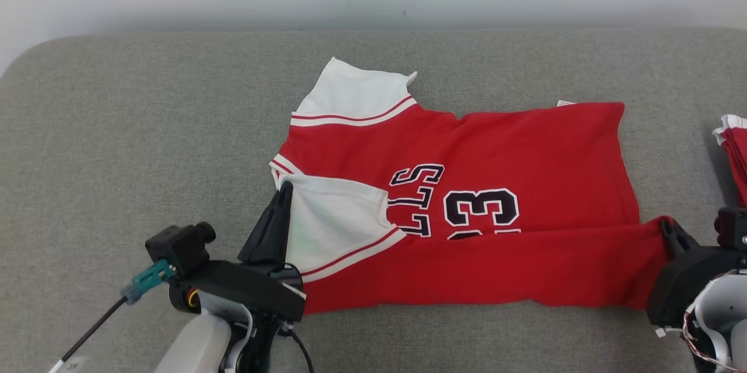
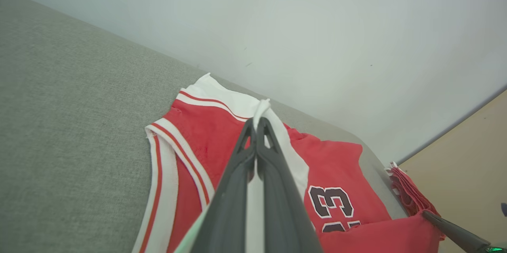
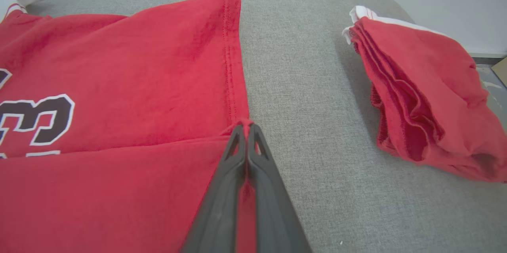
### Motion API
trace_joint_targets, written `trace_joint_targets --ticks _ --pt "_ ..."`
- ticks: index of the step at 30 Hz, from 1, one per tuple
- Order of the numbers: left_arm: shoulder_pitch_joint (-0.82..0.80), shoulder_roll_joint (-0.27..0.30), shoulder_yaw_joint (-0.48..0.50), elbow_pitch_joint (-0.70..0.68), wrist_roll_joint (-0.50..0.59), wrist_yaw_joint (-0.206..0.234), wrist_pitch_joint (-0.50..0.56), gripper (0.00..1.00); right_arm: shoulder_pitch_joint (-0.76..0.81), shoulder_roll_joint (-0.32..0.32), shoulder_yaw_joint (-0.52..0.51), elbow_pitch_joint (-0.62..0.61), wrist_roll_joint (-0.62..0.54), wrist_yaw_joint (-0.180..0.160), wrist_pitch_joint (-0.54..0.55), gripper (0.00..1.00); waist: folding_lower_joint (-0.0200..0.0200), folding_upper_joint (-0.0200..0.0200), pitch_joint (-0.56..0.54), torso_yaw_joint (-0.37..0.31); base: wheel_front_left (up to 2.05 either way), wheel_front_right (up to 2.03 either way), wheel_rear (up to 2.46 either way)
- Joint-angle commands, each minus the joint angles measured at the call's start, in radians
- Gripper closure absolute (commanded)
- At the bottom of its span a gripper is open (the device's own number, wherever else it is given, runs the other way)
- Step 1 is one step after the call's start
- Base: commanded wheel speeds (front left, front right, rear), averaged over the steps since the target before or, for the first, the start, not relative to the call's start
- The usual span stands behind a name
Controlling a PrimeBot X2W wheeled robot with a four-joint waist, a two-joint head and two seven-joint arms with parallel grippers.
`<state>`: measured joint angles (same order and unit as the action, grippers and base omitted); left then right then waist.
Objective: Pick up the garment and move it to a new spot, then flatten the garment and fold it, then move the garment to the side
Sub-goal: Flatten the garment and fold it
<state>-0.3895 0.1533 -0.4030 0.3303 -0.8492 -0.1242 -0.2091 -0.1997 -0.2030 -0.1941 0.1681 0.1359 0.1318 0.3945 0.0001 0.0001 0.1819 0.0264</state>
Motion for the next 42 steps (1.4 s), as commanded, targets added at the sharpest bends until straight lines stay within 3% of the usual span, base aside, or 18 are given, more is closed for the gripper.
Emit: trace_joint_targets --ticks 1,17,18,19,20,29,38,42 --pt "-0.020 -0.004 0.000 0.012 0.008 -0.004 0.000 1.00 -0.012 0.007 -0.003 0.006 -0.010 -0.003 -0.007 1.00 -0.0001 -0.0001 0.004 -0.004 0.00 0.00 0.00" --pt "-0.185 -0.026 -0.019 0.246 0.073 0.022 -0.027 1.00 -0.066 0.060 -0.021 0.094 -0.078 -0.003 -0.036 1.00 -0.0001 -0.0001 0.019 -0.028 0.00 0.00 0.00" --pt "-0.192 -0.026 -0.020 0.262 0.086 0.030 -0.031 0.87 -0.067 0.063 -0.020 0.100 -0.079 -0.003 -0.037 0.88 -0.0001 -0.0001 0.017 -0.029 0.00 0.00 0.00" --pt "-0.198 -0.026 -0.028 0.282 0.103 0.038 -0.034 0.00 -0.070 0.067 -0.024 0.105 -0.080 -0.003 -0.043 0.52 -0.0001 -0.0001 0.015 -0.031 0.00 0.00 0.00" --pt "-0.207 -0.025 -0.033 0.295 0.118 0.044 -0.039 0.00 -0.073 0.071 -0.032 0.108 -0.083 -0.003 -0.051 0.00 -0.0001 -0.0001 0.013 -0.032 0.00 0.00 0.00" --pt "-0.205 -0.012 -0.003 0.301 0.251 0.106 -0.056 0.00 -0.055 0.089 -0.074 0.109 -0.105 -0.003 -0.090 0.00 -0.0001 -0.0001 -0.028 -0.023 0.00 0.00 0.00" --pt "0.040 0.035 0.046 0.191 0.397 0.192 -0.056 0.00 0.049 0.121 -0.099 0.016 -0.112 -0.003 -0.088 0.00 -0.0001 -0.0001 -0.076 -0.020 0.00 0.00 0.00" --pt "0.130 0.026 0.056 0.172 0.406 0.209 -0.056 0.00 0.090 0.134 -0.099 0.006 -0.101 -0.003 -0.096 0.00 -0.0001 -0.0001 -0.089 -0.021 0.00 0.00 0.00"
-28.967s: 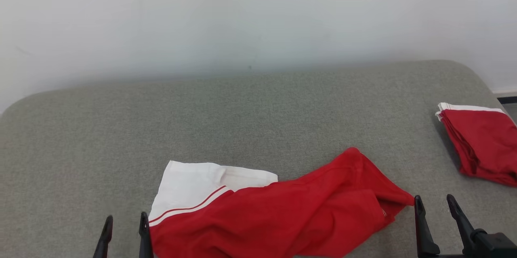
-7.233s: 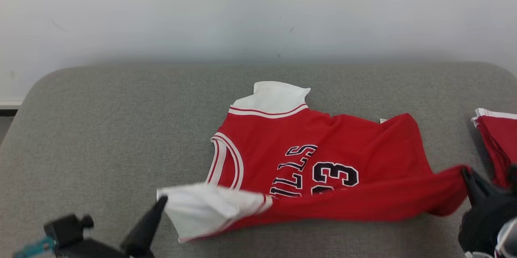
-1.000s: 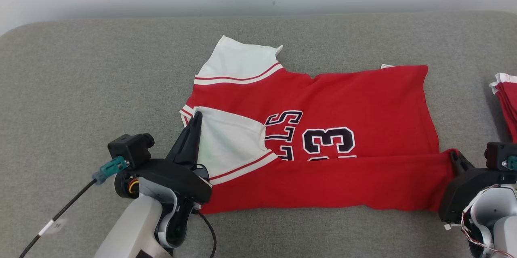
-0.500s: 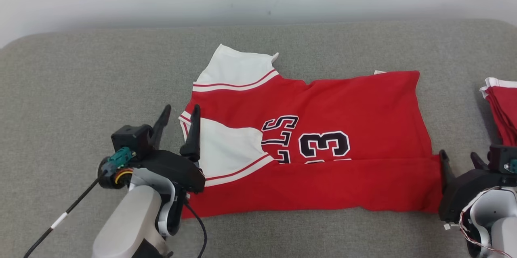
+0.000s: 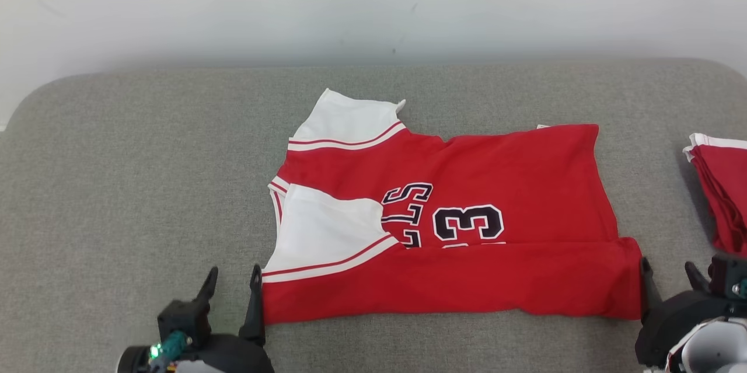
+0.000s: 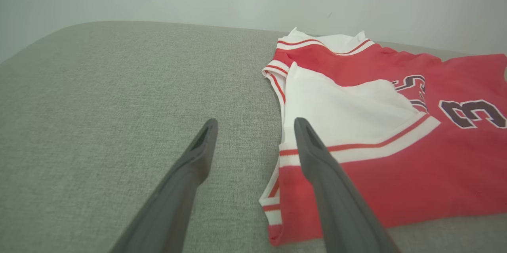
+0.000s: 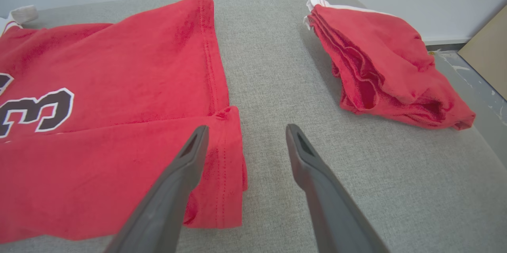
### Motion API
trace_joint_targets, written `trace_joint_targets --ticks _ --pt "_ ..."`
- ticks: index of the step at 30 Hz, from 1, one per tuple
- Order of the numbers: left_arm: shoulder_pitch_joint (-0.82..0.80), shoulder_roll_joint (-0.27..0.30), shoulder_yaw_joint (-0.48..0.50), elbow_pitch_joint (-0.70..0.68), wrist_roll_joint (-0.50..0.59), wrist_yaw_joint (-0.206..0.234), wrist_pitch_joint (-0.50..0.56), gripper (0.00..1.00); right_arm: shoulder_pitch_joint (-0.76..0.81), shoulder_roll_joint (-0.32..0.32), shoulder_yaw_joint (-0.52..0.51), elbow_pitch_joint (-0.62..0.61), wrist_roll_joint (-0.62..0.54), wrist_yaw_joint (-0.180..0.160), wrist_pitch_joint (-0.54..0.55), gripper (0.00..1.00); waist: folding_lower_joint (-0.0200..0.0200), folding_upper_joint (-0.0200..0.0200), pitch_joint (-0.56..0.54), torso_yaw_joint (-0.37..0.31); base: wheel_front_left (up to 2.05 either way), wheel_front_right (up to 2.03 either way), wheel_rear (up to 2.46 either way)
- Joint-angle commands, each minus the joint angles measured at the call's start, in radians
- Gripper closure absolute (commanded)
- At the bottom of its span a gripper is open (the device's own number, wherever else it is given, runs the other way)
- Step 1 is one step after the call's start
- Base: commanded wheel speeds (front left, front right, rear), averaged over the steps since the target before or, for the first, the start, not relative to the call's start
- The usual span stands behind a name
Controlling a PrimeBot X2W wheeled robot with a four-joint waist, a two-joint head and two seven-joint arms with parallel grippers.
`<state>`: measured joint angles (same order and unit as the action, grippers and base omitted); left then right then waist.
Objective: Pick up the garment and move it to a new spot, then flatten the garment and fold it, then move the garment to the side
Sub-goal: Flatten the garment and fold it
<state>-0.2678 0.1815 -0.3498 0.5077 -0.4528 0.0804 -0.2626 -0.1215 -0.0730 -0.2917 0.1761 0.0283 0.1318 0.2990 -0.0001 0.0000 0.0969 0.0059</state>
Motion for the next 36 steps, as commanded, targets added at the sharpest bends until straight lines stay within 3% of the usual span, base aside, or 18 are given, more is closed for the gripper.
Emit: trace_joint_targets --ticks 1,17,23,24,25,26,27,28,29,36 --pt "0.022 -0.006 0.003 -0.006 0.012 0.007 -0.002 0.00 0.021 0.006 -0.002 0.000 0.003 -0.003 0.001 0.00 0.0001 0.0000 -0.005 0.000 0.00 0.00 0.00" --pt "-0.016 -0.039 -0.045 0.119 0.030 0.032 0.028 0.00 -0.043 0.019 -0.001 0.172 -0.073 -0.003 0.003 0.00 0.0001 0.0000 0.032 -0.002 0.00 0.00 0.00" --pt "-0.048 -0.044 -0.055 0.149 0.020 0.016 0.061 0.00 -0.082 0.015 0.013 0.235 -0.045 -0.003 0.034 0.00 0.0001 0.0000 0.043 0.004 0.00 0.00 0.00" --pt "-0.053 -0.046 -0.063 0.155 0.019 0.009 0.074 0.07 -0.088 0.008 0.020 0.243 -0.038 -0.003 0.040 0.00 0.0001 0.0000 0.045 0.005 0.00 0.00 0.00" --pt "-0.058 -0.048 -0.067 0.159 0.016 0.003 0.084 0.51 -0.094 0.005 0.024 0.250 -0.031 -0.003 0.042 0.00 0.0001 0.0000 0.047 0.006 0.00 0.00 0.00" --pt "-0.062 -0.049 -0.070 0.163 0.014 -0.002 0.092 0.80 -0.098 0.003 0.028 0.257 -0.025 -0.003 0.044 0.52 0.0001 0.0000 0.049 0.007 0.00 0.00 0.00" --pt "-0.065 -0.050 -0.076 0.166 0.013 -0.010 0.101 1.00 -0.101 -0.001 0.031 0.262 -0.020 -0.003 0.044 0.66 0.0001 0.0000 0.051 0.008 0.00 0.00 0.00" --pt "-0.067 -0.052 -0.081 0.169 0.011 -0.014 0.108 1.00 -0.104 -0.004 0.033 0.267 -0.016 -0.003 0.043 0.96 0.0001 0.0000 0.052 0.009 0.00 0.00 0.00" --pt "-0.069 -0.054 -0.084 0.171 0.008 -0.019 0.112 1.00 -0.108 -0.009 0.035 0.271 -0.012 -0.003 0.041 1.00 0.0001 0.0000 0.053 0.010 0.00 0.00 0.00" --pt "-0.061 -0.054 -0.091 0.169 -0.009 -0.037 0.114 1.00 -0.102 -0.021 0.027 0.264 0.003 -0.003 0.016 1.00 0.0001 0.0000 0.043 0.013 0.00 0.00 0.00"
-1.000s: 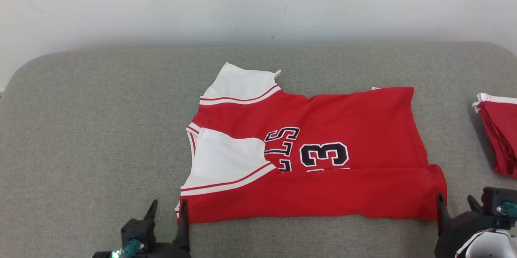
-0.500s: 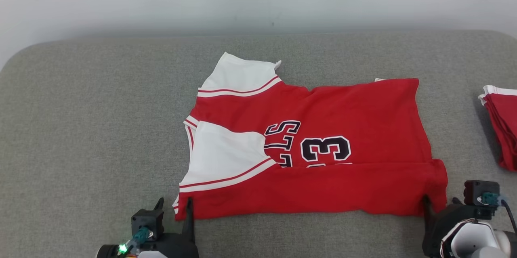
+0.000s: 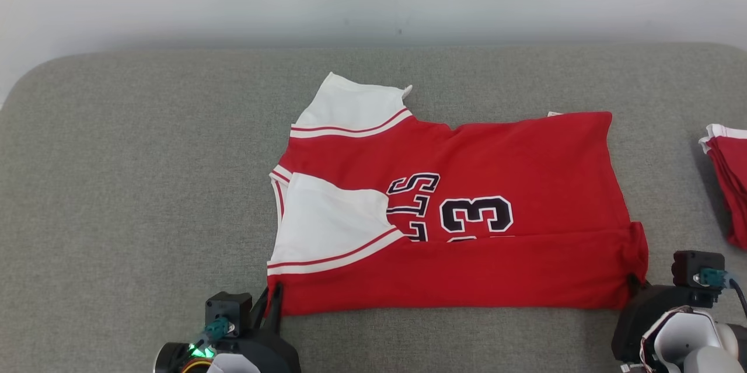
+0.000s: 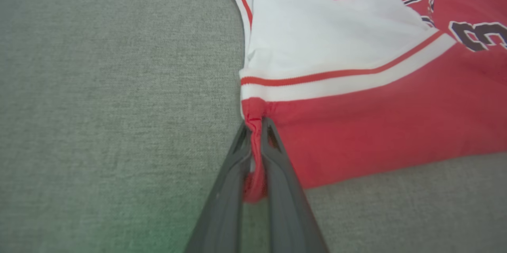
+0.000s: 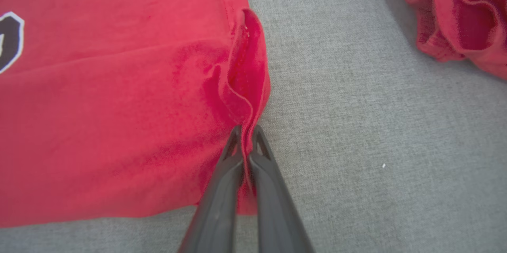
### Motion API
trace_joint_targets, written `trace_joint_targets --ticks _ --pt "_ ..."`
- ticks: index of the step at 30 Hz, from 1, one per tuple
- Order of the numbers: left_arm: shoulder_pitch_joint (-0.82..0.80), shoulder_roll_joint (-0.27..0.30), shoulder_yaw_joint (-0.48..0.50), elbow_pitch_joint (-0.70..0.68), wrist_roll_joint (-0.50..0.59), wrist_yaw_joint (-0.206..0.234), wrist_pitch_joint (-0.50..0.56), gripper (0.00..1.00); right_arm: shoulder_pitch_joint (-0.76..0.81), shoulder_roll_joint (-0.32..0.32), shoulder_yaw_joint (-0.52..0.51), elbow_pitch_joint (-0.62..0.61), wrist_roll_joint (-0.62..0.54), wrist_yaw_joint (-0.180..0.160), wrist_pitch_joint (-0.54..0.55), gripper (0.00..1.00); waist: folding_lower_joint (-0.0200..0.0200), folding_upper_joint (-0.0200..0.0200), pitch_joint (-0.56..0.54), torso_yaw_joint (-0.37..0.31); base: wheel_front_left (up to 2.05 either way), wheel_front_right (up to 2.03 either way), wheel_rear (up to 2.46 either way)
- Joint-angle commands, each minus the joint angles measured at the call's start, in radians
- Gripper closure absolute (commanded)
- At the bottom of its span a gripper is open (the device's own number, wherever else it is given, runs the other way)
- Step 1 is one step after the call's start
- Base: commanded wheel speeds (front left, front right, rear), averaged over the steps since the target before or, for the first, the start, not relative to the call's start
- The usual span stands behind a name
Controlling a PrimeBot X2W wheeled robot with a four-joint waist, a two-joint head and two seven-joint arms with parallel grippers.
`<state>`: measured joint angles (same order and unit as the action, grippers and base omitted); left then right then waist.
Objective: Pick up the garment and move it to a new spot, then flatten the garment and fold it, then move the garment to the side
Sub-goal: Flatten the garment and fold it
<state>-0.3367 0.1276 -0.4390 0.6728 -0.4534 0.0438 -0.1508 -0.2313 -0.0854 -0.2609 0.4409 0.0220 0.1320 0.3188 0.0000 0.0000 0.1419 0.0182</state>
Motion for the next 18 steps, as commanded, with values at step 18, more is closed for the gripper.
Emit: trace_joint_targets --ticks 18 --pt "0.244 0.102 -0.003 -0.291 -0.025 0.055 0.056 1.00 0.279 0.031 -0.028 -0.348 0.106 -0.003 0.103 1.00 0.0000 0.0000 -0.053 -0.009 0.00 0.00 0.00"
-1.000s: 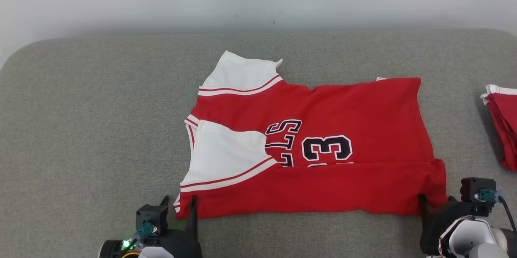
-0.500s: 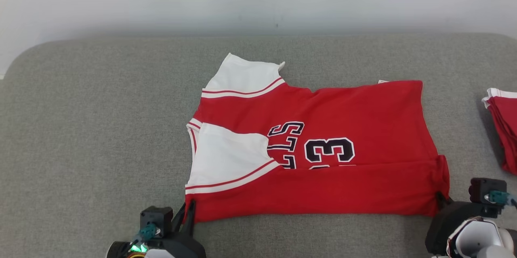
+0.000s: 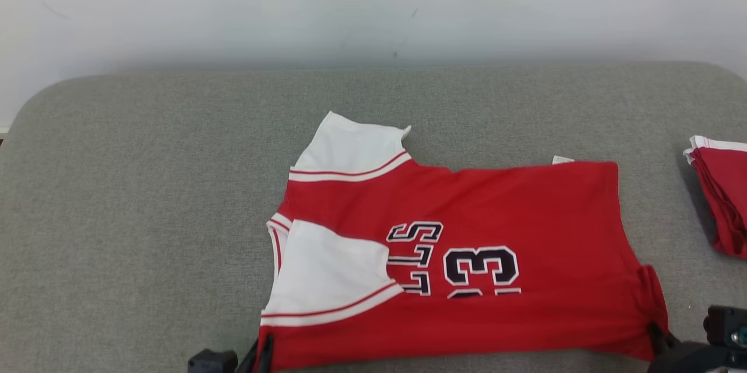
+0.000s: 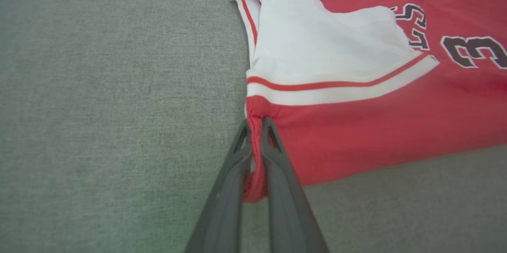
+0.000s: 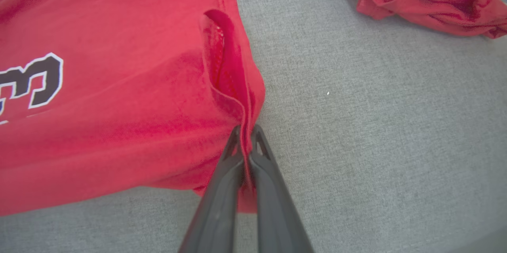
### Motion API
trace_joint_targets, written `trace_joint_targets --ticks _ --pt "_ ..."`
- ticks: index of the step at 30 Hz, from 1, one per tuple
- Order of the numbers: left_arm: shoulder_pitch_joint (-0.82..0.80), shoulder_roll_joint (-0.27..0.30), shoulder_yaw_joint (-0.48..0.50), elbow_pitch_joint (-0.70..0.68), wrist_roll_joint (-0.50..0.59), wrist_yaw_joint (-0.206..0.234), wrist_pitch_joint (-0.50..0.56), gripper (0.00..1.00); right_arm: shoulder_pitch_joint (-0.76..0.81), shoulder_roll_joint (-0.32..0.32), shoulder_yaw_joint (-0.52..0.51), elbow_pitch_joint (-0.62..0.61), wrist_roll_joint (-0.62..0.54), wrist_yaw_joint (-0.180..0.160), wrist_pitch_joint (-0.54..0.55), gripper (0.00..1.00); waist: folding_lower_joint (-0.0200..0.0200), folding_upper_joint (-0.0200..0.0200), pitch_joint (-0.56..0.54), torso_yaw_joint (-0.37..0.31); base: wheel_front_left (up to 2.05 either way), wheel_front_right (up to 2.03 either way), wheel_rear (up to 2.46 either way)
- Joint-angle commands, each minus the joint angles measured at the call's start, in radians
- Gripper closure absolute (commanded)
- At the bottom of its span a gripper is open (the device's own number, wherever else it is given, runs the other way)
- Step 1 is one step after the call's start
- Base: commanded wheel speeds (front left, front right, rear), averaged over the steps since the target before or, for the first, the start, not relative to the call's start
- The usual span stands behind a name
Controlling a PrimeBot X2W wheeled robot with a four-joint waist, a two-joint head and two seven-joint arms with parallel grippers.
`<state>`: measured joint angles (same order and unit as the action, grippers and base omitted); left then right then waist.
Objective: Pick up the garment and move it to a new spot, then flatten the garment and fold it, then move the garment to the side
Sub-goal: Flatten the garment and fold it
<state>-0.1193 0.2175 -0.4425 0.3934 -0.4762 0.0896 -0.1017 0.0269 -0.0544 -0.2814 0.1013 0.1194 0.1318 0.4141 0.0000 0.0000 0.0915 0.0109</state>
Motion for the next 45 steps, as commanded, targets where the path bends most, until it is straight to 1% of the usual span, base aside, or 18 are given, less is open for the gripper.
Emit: trace_joint_targets --ticks 1,6,7,8,11,15,19,21,25,28,31,35,36,37,40,42,43,45 --pt "0.041 0.016 0.001 -0.025 -0.004 0.013 0.014 1.00 0.032 0.001 -0.009 -0.015 0.011 -0.003 0.014 1.00 0.0000 0.0000 -0.004 -0.002 0.00 0.00 0.00" --pt "0.100 0.027 0.001 -0.071 -0.016 0.038 0.040 1.00 0.077 0.002 -0.018 -0.019 0.038 -0.003 0.021 1.00 0.0000 0.0000 -0.009 -0.001 0.00 0.00 0.00" --pt "0.103 0.028 0.000 -0.077 -0.016 0.043 0.041 0.64 0.080 0.003 -0.014 -0.014 0.041 -0.003 0.018 0.09 0.0000 0.0000 -0.009 -0.001 0.00 0.00 0.00" --pt "0.106 0.029 -0.002 -0.079 -0.014 0.047 0.045 0.00 0.081 0.003 -0.012 -0.009 0.044 -0.003 0.016 0.00 0.0000 0.0000 -0.009 -0.002 0.00 0.00 0.00" --pt "0.108 0.032 -0.008 -0.082 -0.004 0.052 0.047 0.00 0.073 0.004 -0.008 0.006 0.036 -0.003 0.010 0.00 0.0000 0.0000 -0.010 -0.004 0.00 0.00 0.00" --pt "0.103 0.045 0.002 -0.084 0.000 0.070 0.054 0.00 0.061 0.003 -0.020 0.007 0.020 -0.003 0.022 0.00 0.0000 0.0000 -0.010 -0.004 0.00 0.00 0.00" --pt "0.093 0.065 0.021 -0.124 0.007 0.088 0.034 0.00 0.039 0.004 -0.034 -0.029 0.009 -0.003 0.014 0.00 0.0000 0.0000 -0.007 -0.004 0.00 0.00 0.00" --pt "0.079 0.074 0.023 -0.139 0.011 0.086 0.035 0.00 0.022 0.004 -0.030 -0.052 0.013 -0.003 0.024 0.00 0.0000 0.0000 -0.003 -0.003 0.00 0.00 0.00" --pt "0.001 0.088 0.026 -0.157 0.015 0.074 0.062 0.00 -0.040 -0.005 -0.013 -0.105 -0.004 -0.003 0.085 0.00 0.0000 0.0000 0.012 -0.003 0.00 0.00 0.00" --pt "-0.086 0.098 0.028 -0.144 0.018 0.059 0.100 0.00 -0.104 -0.033 0.004 -0.111 0.004 -0.003 0.186 0.00 0.0000 0.0000 0.029 -0.008 0.00 0.00 0.00" --pt "-0.192 0.098 0.035 -0.121 0.001 0.028 0.132 0.00 -0.198 -0.073 0.024 -0.102 0.029 -0.003 0.276 0.00 0.0000 0.0000 0.058 -0.021 0.00 0.00 0.00" --pt "-0.331 0.082 0.039 -0.063 -0.032 -0.037 0.155 0.00 -0.333 -0.101 0.026 -0.038 0.035 -0.003 0.319 0.00 0.0000 0.0000 0.109 -0.039 0.00 0.00 0.00" --pt "-0.402 0.078 0.035 -0.023 -0.044 -0.072 0.165 0.00 -0.403 -0.101 0.032 0.004 0.042 -0.003 0.339 0.00 0.0000 0.0000 0.137 -0.050 0.00 0.00 0.00" --pt "-0.434 0.075 0.033 -0.002 -0.051 -0.094 0.169 0.00 -0.439 -0.098 0.035 0.025 0.043 -0.003 0.346 0.00 0.0000 0.0000 0.149 -0.058 0.00 0.00 0.00" --pt "-0.528 0.077 0.045 0.057 -0.071 -0.138 0.179 0.00 -0.534 -0.089 0.058 0.085 0.038 -0.003 0.375 0.00 0.0000 0.0000 0.195 -0.085 0.00 0.00 0.00" --pt "-0.560 0.083 0.046 0.077 -0.069 -0.147 0.183 0.00 -0.564 -0.088 0.067 0.103 0.035 -0.003 0.383 0.00 0.0000 0.0000 0.212 -0.093 0.00 0.00 0.00" --pt "-0.612 0.091 0.048 0.119 -0.063 -0.151 0.192 0.00 -0.621 -0.098 0.088 0.143 0.026 -0.003 0.393 0.00 0.0000 0.0000 0.239 -0.106 0.00 0.00 0.00" --pt "-0.662 0.087 0.048 0.157 -0.064 -0.153 0.204 0.00 -0.673 -0.100 0.109 0.175 0.024 -0.003 0.395 0.00 0.0000 0.0000 0.265 -0.120 0.00 0.00 0.00"
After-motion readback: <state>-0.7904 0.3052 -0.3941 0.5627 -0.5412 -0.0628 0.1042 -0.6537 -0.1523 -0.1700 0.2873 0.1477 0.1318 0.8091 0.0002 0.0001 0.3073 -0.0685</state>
